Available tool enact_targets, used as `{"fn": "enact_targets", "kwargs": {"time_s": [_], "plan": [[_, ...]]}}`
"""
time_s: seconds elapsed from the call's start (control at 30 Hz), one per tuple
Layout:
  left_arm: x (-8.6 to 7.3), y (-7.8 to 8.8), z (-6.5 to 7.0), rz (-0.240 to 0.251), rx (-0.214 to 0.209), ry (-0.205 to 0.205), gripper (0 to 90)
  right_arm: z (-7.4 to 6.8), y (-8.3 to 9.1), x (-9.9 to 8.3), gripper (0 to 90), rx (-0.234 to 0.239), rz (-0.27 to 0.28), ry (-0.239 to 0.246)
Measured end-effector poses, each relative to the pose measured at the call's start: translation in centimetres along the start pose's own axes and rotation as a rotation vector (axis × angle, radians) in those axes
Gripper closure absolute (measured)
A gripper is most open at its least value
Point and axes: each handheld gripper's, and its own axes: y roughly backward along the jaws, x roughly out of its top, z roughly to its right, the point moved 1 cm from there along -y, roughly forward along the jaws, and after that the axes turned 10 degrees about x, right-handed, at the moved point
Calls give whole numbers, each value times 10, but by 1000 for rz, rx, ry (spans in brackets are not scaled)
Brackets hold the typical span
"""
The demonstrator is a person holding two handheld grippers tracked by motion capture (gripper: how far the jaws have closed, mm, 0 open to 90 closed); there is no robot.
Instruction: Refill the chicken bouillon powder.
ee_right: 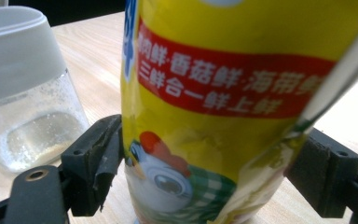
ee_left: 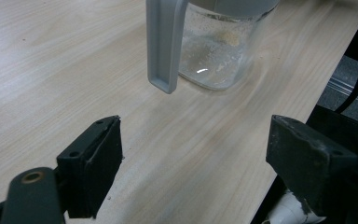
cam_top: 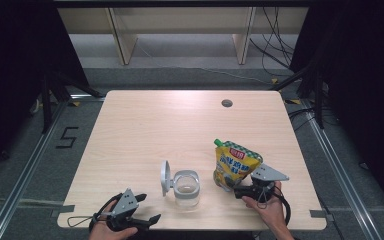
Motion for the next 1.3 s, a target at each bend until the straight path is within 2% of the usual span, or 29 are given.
{"fn": "enact_targets", "kwargs": {"time_s": [0.03,0.07,0.17,0.27,0.3,0.33,0.37,0.4,0.43,0.47,0.5,0.53,0.57,0.6,0.63,0.67,0.7,0.73,0.77,0.87,0.9,0.93,1.0,1.03,1.07,1.1,1.23,1.27,1.3], "plan": [[0,0,1,-2,-10,10,179,0,-1,0,192,-1,2,-1],[-1,0,1,-4,-9,8,179,-3,-1,0,192,0,2,-36],[0,-1,0,-3,-9,-8,180,0,-3,0,190,-1,10,-8],[0,0,0,-13,-5,-9,180,2,-4,-1,189,10,29,-17],[-1,0,2,-14,-10,17,179,3,-5,-1,191,5,33,-19],[-1,0,2,-21,-11,17,180,4,-5,-1,196,18,29,-24],[0,-1,0,-5,-12,-9,180,6,-7,-2,199,10,32,-32],[-1,-1,0,-3,-13,2,180,6,-7,-2,199,10,32,-32],[-1,0,-1,-10,8,-15,180,7,-9,-3,204,14,51,-37],[-1,0,0,-10,-3,1,180,5,-10,-3,204,12,53,-62],[-1,0,0,-11,-7,1,180,9,-11,-3,202,21,62,-23],[-1,0,0,-11,-7,1,179,9,-11,-3,202,21,62,-23],[-1,-1,0,-5,-5,9,179,8,-12,-3,204,24,69,-55],[-1,-1,-2,-6,2,-20,180,9,-15,-3,205,-7,97,-42],[-1,-1,-2,-6,2,-20,179,9,-15,-3,204,2,100,-50],[-1,0,0,-23,4,2,179,9,-15,-3,204,2,100,-50],[-1,-1,1,-7,-7,7,179,10,-13,-3,204,23,59,-45],[-1,-1,1,-18,-2,17,179,10,-13,-3,204,22,68,-47],[-1,-1,1,-9,-2,20,180,7,-15,-3,205,23,95,-89],[-1,0,0,-23,3,6,180,11,-17,-3,202,23,104,-53],[-1,0,0,-14,-4,8,179,10,-18,-3,199,5,114,-71],[-2,-1,1,-5,-14,34,179,10,-18,-3,199,5,114,-71],[-2,0,0,-24,-13,35,179,10,-17,-3,195,27,94,-85],[-2,0,0,-22,-13,34,179,9,-18,-3,189,26,98,-108],[-2,0,0,-22,-13,34,179,13,-20,-3,185,32,121,-82],[-1,0,-2,-15,-13,3,180,14,-18,-2,182,26,109,-87],[-2,-1,0,-19,-11,28,179,17,-21,-2,182,25,134,-86],[-2,-2,1,-3,-20,41,180,17,-20,-2,187,29,125,-99],[-2,-2,1,-8,-19,42,179,19,-22,-1,232,24,141,-89]]}}
